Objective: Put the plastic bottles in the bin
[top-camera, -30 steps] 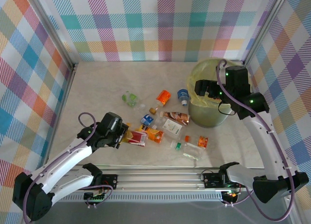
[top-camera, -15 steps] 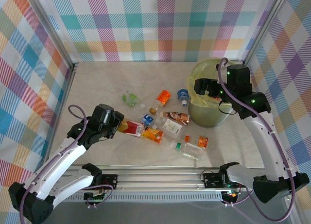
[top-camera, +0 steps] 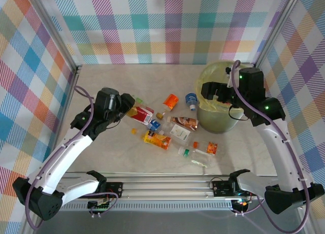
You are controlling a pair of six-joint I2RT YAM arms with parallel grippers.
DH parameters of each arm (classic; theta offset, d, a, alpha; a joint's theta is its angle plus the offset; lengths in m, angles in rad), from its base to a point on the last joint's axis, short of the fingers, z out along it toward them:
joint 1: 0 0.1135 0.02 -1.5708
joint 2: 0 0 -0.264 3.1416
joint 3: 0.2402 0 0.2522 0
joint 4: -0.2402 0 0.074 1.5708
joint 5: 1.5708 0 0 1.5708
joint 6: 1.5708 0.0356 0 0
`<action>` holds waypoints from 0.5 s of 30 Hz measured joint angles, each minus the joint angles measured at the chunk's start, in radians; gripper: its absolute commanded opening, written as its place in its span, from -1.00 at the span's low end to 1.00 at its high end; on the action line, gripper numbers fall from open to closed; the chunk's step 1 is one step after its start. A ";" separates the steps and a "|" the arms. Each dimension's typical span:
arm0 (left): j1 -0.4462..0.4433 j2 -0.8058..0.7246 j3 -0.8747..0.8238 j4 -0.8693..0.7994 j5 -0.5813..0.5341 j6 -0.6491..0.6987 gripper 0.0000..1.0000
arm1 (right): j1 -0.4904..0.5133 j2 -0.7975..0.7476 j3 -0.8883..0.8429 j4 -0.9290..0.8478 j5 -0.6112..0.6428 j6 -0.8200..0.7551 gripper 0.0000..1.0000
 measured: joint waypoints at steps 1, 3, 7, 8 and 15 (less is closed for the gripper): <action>0.000 0.010 0.013 0.011 0.001 0.017 -0.22 | 0.000 -0.002 0.000 0.001 -0.010 0.005 0.99; 0.001 0.029 0.035 0.039 0.002 0.056 -0.23 | 0.000 -0.005 0.000 0.009 -0.034 0.013 0.99; 0.013 0.079 0.085 0.086 0.027 0.127 -0.23 | 0.000 -0.014 0.000 0.045 -0.089 0.033 0.99; 0.016 0.095 0.101 0.097 0.038 0.146 -0.23 | 0.000 -0.016 0.000 0.054 -0.106 0.038 0.99; 0.026 0.198 0.212 0.173 0.144 0.265 -0.23 | 0.000 -0.023 -0.001 0.122 -0.240 0.072 0.99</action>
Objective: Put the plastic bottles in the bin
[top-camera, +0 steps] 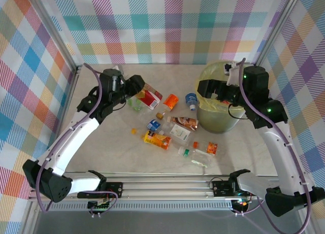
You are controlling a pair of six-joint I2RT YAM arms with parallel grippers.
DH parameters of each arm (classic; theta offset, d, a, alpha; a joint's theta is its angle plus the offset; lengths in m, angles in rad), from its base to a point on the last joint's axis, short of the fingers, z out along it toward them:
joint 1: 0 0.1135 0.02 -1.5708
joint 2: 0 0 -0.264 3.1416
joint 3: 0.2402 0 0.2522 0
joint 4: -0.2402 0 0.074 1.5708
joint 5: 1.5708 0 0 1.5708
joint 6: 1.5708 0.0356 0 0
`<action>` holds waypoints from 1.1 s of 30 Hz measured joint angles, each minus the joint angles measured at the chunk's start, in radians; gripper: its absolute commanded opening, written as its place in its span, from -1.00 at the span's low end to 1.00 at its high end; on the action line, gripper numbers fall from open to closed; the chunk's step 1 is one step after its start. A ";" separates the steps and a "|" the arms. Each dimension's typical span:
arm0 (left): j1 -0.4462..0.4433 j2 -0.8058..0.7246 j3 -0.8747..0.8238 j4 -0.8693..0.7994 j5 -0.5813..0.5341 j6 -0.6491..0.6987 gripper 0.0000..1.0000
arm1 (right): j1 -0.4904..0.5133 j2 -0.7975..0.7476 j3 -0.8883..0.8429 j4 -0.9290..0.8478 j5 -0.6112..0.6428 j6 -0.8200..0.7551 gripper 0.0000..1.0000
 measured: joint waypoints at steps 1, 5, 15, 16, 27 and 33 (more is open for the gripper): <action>0.000 0.011 0.016 0.006 0.016 0.014 -0.23 | 0.000 0.001 0.000 0.012 -0.024 0.008 0.99; 0.000 0.045 0.077 0.027 0.071 0.066 -0.23 | 0.000 0.012 0.000 0.059 -0.105 0.035 0.99; 0.000 0.136 0.231 0.085 0.219 0.146 -0.23 | 0.001 0.063 0.000 0.151 -0.219 0.091 0.99; 0.000 0.148 0.244 0.092 0.233 0.150 -0.23 | 0.002 0.065 0.000 0.154 -0.224 0.092 0.99; -0.003 0.246 0.349 0.097 0.341 0.197 -0.23 | 0.058 0.111 0.036 0.148 -0.226 0.082 0.99; -0.012 0.270 0.384 0.097 0.381 0.212 -0.23 | 0.091 0.149 0.079 0.144 -0.226 0.049 0.99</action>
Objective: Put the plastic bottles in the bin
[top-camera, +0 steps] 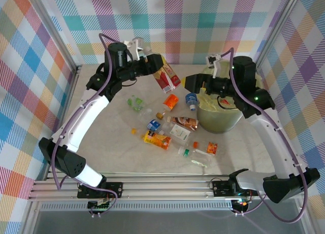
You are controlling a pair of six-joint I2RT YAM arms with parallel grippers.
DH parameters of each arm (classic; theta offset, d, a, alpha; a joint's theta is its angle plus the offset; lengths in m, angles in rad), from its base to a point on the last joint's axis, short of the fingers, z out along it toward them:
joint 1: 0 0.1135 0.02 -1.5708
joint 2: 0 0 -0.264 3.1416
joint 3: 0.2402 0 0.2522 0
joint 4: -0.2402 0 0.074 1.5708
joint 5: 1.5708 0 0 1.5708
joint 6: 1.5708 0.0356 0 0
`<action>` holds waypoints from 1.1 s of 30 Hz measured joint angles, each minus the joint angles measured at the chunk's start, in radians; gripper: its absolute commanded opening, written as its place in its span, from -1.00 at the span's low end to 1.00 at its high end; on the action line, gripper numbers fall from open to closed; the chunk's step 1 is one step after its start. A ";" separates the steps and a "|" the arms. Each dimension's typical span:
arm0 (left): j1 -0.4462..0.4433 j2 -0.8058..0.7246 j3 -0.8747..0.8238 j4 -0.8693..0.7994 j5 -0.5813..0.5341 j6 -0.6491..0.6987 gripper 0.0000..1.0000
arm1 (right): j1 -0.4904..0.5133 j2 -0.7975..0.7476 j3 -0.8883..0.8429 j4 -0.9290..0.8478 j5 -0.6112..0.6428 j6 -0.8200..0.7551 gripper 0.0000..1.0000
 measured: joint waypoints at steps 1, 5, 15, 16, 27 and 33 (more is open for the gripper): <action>-0.002 0.003 0.006 0.001 0.009 0.003 -0.23 | 0.005 0.010 0.010 -0.004 0.000 -0.009 0.99; -0.017 0.020 0.039 -0.003 0.047 0.008 -0.22 | 0.031 0.064 0.058 -0.029 0.012 -0.047 0.99; -0.064 0.073 0.113 -0.057 0.116 0.012 -0.21 | 0.101 0.187 0.152 -0.092 0.075 -0.130 0.99; -0.068 0.076 0.117 -0.062 0.116 0.012 -0.21 | 0.109 0.198 0.163 -0.100 0.085 -0.140 0.99; -0.086 0.109 0.166 -0.167 0.111 0.034 -0.17 | 0.201 0.274 0.254 -0.180 0.231 -0.251 0.64; -0.092 0.115 0.172 -0.187 0.100 0.029 -0.08 | 0.206 0.278 0.252 -0.183 0.256 -0.265 0.00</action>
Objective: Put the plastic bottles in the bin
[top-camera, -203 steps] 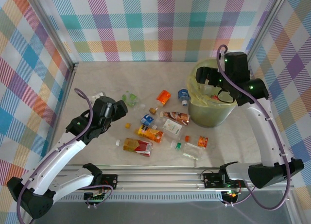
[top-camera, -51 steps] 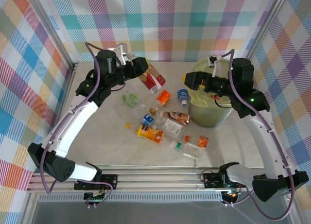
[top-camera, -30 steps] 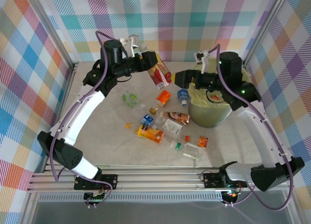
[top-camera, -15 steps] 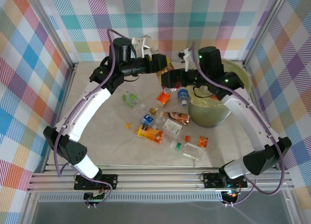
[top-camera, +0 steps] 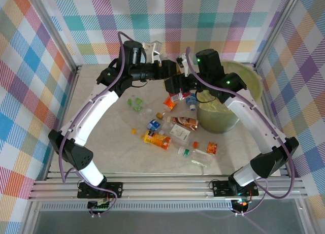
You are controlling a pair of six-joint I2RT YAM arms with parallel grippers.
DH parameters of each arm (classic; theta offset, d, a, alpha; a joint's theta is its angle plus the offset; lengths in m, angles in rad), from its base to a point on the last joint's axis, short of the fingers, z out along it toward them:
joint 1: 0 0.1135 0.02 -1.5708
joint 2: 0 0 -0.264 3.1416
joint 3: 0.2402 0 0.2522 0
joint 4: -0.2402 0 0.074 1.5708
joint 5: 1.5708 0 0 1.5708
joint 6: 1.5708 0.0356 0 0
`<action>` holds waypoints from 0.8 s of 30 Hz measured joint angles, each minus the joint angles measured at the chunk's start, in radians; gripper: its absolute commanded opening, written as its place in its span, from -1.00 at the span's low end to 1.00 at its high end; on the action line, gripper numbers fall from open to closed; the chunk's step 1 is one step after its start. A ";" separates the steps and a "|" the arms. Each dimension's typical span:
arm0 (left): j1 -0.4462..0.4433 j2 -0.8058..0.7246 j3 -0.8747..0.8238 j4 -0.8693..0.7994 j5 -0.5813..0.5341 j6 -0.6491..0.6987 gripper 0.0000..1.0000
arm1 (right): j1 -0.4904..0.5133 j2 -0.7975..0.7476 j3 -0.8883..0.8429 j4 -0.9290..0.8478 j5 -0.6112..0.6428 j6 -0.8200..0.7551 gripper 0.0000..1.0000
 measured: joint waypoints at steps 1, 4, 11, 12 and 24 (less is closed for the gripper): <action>0.000 0.000 0.002 0.000 -0.003 0.000 -0.05 | 0.000 -0.001 -0.002 0.006 0.000 -0.002 -0.08; -0.002 0.000 0.007 -0.005 -0.003 0.003 0.19 | 0.001 -0.013 -0.021 0.023 0.002 -0.001 -0.12; -0.006 0.000 0.009 -0.013 -0.035 -0.032 1.00 | 0.001 -0.050 -0.053 0.058 0.039 0.004 -0.16; -0.006 -0.001 0.011 -0.016 -0.048 -0.035 1.00 | 0.001 -0.056 -0.060 0.062 0.051 0.010 -0.16; -0.049 -0.211 -0.139 -0.007 -0.262 -0.034 1.00 | 0.064 -0.103 -0.096 0.084 0.116 0.002 -0.16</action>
